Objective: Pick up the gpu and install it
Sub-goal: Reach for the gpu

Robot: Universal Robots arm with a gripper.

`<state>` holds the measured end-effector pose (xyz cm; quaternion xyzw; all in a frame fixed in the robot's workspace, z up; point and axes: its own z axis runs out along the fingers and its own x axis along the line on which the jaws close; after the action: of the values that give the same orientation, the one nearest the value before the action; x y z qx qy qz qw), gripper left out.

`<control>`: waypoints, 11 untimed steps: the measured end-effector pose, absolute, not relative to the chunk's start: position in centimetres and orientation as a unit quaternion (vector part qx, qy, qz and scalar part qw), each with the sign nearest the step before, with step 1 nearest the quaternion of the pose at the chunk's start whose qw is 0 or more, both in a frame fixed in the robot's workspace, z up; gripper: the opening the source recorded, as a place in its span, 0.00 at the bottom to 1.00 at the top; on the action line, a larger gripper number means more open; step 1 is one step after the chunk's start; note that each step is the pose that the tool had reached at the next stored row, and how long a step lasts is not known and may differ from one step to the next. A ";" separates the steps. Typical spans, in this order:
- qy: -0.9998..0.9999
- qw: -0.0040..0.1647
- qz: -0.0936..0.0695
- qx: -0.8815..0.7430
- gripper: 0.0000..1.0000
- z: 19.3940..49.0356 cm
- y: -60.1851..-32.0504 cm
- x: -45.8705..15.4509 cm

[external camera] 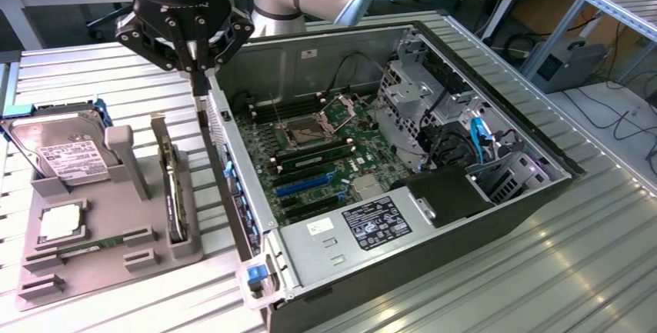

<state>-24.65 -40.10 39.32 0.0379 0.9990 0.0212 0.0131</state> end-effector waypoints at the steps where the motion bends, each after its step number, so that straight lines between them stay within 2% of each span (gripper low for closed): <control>1: 0.999 0.013 0.021 0.038 0.11 39.3 -40.1 -24.7; 11: 0.999 0.013 0.021 0.038 0.11 39.3 -40.1 -24.9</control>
<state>-24.89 -40.10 39.32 0.0379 0.9990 0.0212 0.0131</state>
